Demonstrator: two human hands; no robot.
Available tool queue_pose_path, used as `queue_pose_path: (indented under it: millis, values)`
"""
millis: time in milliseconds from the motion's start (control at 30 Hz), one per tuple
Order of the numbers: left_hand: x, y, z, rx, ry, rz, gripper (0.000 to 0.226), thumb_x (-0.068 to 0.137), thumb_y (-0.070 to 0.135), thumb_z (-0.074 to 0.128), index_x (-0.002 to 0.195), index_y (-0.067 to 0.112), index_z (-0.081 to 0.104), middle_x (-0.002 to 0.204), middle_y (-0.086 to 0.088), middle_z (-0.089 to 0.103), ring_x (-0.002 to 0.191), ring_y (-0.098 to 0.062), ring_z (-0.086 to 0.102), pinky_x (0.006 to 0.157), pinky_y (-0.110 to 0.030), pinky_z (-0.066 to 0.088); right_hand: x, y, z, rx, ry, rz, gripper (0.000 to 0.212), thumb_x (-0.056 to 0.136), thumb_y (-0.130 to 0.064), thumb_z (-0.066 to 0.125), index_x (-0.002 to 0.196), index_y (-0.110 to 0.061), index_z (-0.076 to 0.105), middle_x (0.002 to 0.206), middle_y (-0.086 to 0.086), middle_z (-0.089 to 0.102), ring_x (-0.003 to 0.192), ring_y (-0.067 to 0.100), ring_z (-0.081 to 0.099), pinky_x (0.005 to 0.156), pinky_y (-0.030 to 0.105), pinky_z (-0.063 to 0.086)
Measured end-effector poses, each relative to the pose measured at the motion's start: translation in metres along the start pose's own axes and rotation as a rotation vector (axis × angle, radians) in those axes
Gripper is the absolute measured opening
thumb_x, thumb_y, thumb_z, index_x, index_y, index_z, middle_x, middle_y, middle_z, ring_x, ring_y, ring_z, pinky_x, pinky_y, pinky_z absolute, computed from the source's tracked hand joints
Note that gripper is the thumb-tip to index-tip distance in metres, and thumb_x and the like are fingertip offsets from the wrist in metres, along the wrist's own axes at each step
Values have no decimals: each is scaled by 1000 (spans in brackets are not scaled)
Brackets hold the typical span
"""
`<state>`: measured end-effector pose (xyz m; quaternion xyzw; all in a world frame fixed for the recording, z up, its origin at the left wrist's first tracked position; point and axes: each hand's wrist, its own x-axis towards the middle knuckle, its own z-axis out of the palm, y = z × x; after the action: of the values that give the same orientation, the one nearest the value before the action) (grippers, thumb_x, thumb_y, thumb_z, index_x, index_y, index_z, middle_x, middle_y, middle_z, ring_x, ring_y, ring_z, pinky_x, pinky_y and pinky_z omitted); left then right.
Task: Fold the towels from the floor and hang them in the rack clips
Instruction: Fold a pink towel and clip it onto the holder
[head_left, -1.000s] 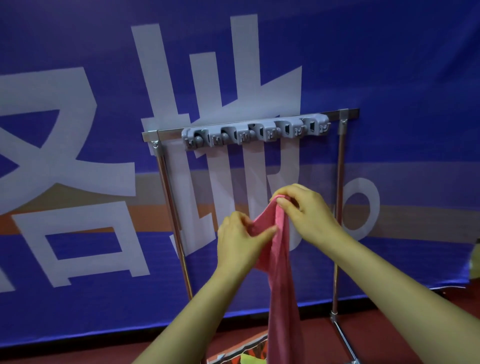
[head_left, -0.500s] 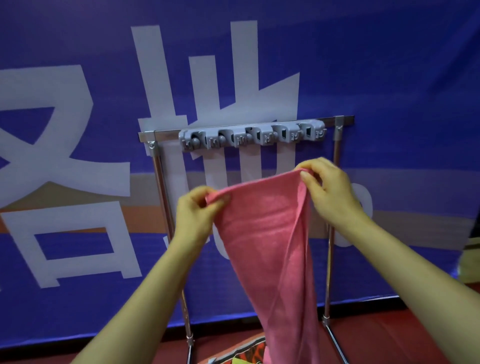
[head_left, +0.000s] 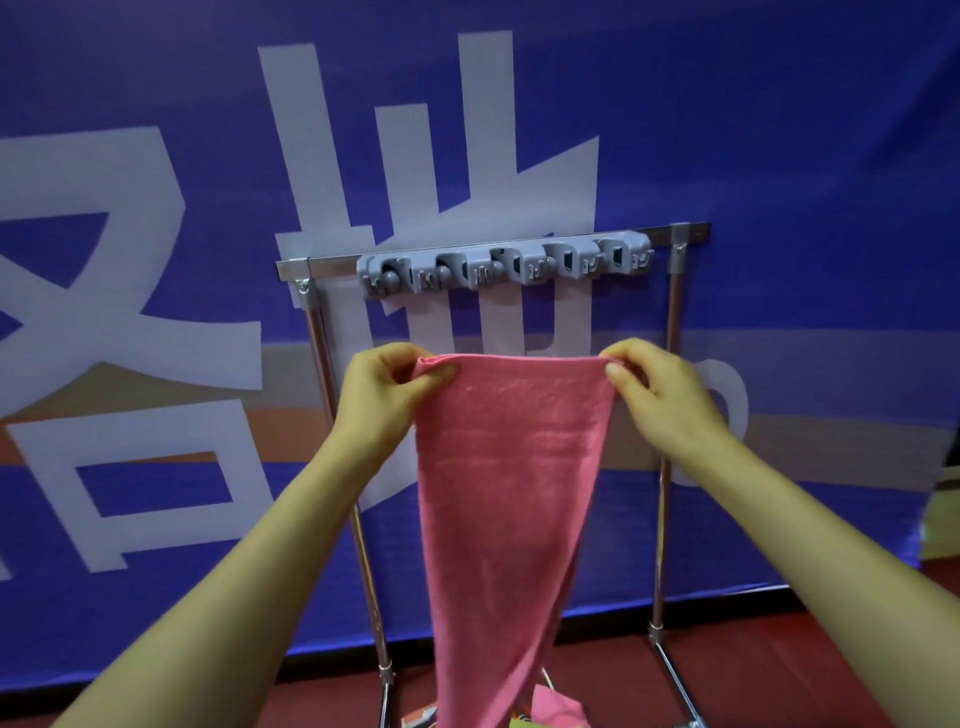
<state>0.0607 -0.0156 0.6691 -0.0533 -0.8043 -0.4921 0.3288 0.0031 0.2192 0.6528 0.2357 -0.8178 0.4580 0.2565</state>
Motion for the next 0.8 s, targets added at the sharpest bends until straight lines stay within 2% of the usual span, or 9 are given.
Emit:
queue_pose_path:
  millis: [67, 133, 200, 333, 467, 533, 633, 733, 800]
  values:
    - [-2, 3, 4, 3, 8, 32, 17, 79, 15, 71, 70, 2, 65, 61, -7, 58, 56, -9, 49, 55, -22, 42, 0, -1, -2, 10, 53, -13, 17, 93, -10, 47, 99, -12, 63, 91, -3, 64, 87, 13, 59, 81, 31, 48]
    - [0, 3, 4, 21, 26, 31, 21, 80, 15, 71, 72, -3, 65, 62, -10, 57, 57, -11, 48, 55, -24, 41, -1, -1, 0, -25, -33, -12, 17, 93, -8, 47, 98, -12, 63, 89, -4, 63, 85, 11, 58, 83, 32, 49]
    - [2, 2, 0, 12, 37, 16, 21, 80, 15, 71, 74, -4, 65, 63, -9, 58, 57, -11, 49, 55, -23, 42, -2, 0, 2, 33, -47, 7, 17, 93, -9, 48, 97, -14, 64, 89, -5, 64, 88, 13, 61, 84, 35, 51]
    - [1, 0, -4, 11, 45, 9, 20, 81, 13, 70, 77, -6, 65, 67, -14, 58, 60, -14, 51, 52, -19, 45, -1, -3, 1, 49, -37, 3, 16, 93, -11, 50, 96, -17, 64, 89, -7, 64, 88, 12, 61, 82, 31, 51]
    - [2, -7, -7, 51, 73, -6, 23, 78, 13, 72, 75, -8, 63, 72, -25, 61, 64, -21, 54, 62, -33, 50, 1, -5, -1, -16, -52, 0, 16, 91, -12, 54, 101, -12, 67, 92, -2, 66, 88, 12, 61, 80, 26, 47]
    - [2, -11, -6, 130, 74, -4, 23, 77, 16, 73, 67, -2, 62, 66, -20, 61, 61, -19, 52, 60, -32, 48, 2, -5, -1, -70, -71, 5, 17, 91, -13, 54, 102, -11, 67, 93, -2, 66, 88, 12, 60, 77, 22, 43]
    - [0, -14, 1, 286, 73, 6, 34, 80, 18, 71, 54, 17, 50, 52, -1, 49, 52, -12, 43, 54, -26, 40, 1, -4, 5, -163, -62, 16, 16, 91, -17, 54, 99, -11, 67, 90, 0, 67, 83, 13, 58, 73, 24, 41]
    - [2, -18, 9, 376, 36, -31, 25, 84, 22, 66, 64, 11, 57, 59, -2, 55, 58, -16, 51, 60, -34, 46, 4, -2, 14, -179, -35, 74, 15, 90, -23, 56, 91, -10, 65, 86, 6, 68, 82, 21, 61, 70, 29, 44]
    - [5, -19, 12, 371, -6, -99, 22, 87, 23, 63, 72, 7, 61, 61, -4, 59, 57, -16, 56, 59, -31, 49, 7, -2, 18, -210, -19, 87, 16, 90, -25, 56, 88, -10, 62, 86, 8, 67, 85, 26, 61, 70, 32, 44]
